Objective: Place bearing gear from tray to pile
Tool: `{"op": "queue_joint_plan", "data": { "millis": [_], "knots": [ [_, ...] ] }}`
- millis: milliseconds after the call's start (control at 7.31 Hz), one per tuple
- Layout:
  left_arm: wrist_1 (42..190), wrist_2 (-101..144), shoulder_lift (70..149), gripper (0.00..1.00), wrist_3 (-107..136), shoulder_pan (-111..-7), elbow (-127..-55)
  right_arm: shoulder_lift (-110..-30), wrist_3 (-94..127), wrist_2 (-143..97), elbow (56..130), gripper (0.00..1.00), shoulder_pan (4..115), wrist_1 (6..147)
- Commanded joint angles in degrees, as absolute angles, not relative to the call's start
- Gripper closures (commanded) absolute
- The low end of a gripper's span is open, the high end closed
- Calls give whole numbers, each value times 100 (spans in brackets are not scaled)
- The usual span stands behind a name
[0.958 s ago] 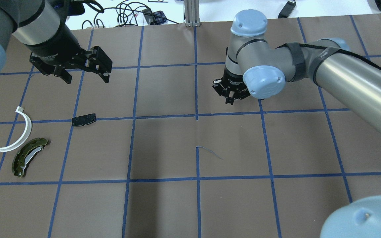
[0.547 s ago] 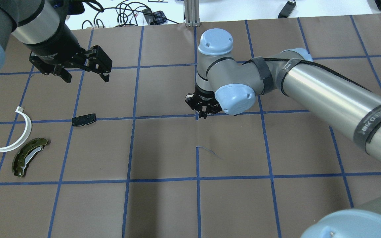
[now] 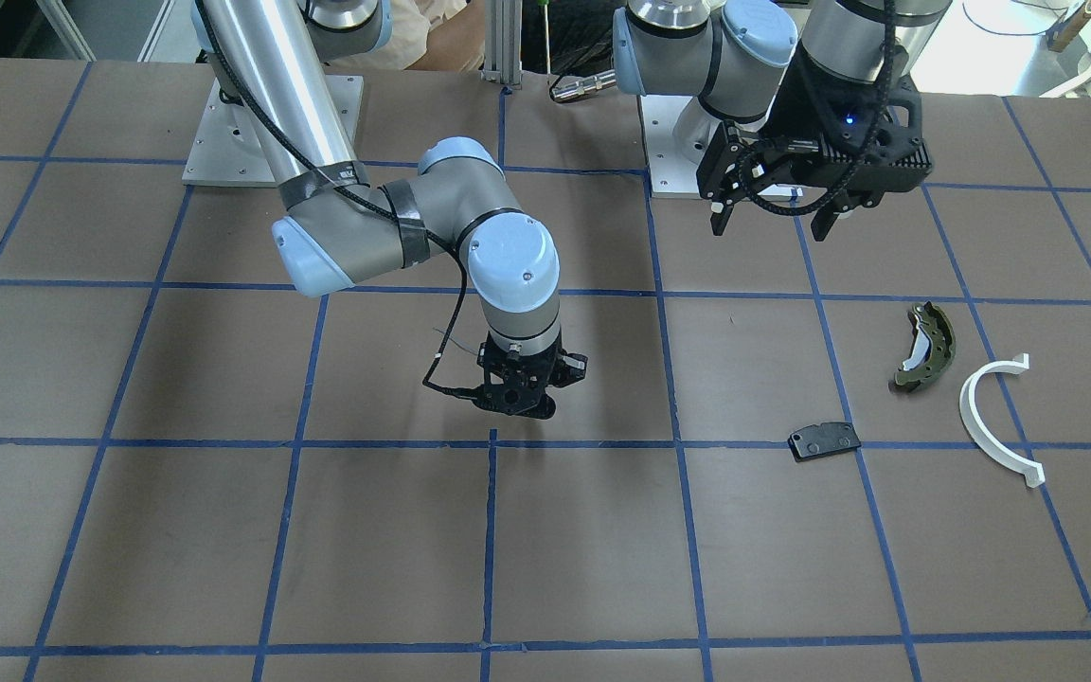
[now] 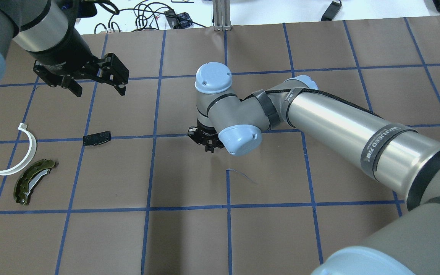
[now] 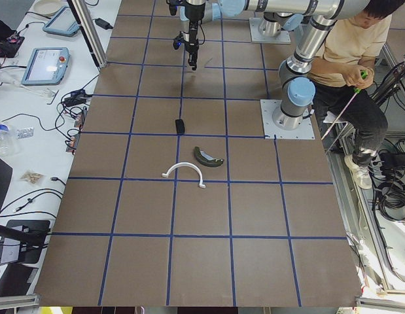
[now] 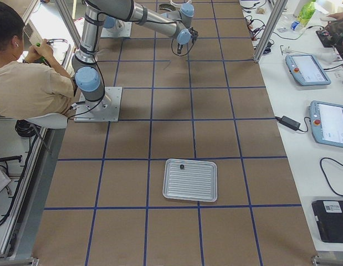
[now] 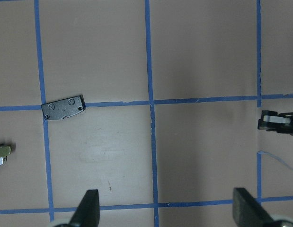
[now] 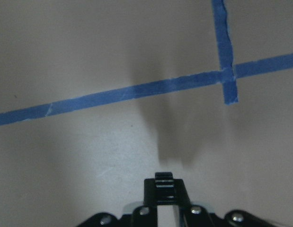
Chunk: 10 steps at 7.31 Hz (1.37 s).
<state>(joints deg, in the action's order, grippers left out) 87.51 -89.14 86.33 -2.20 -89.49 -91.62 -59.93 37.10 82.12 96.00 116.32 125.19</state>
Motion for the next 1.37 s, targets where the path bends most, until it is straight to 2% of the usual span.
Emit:
{"op": "queue_joint_plan", "data": {
  "millis": [0, 137, 274, 410, 547, 958, 1231],
  "knots": [
    [8754, -8895, 8622, 0, -220, -8982, -9150, -5959, 3727, 8218, 9606, 70, 11698, 12612],
    [8815, -8921, 8613, 0, -342, -8913, -9202, -5976, 3718, 8218, 9606, 43, 11698, 12621],
    [8815, -8903, 8753, 0, -317, -8903, -9254, -5994, 3666, 8218, 9598, 11, 11690, 12656],
    [8833, -8903, 8971, 0, -238, -8903, -9429, -6055, 3578, 8218, 9589, 0, 11550, 12700],
    [8485, -8895, 9261, 0, -220, -8947, -9901, -6169, 3307, 8279, 9589, 0, 11253, 12700],
    [6003, -8877, 10042, 0, 586, -9797, -11176, -6748, 2545, 8323, 9589, 0, 10163, 12071],
    [4970, -8519, 10711, 0, 1228, -10280, -11303, -7205, 1956, 8253, 9580, 0, 9085, 11419]
  ]
}}
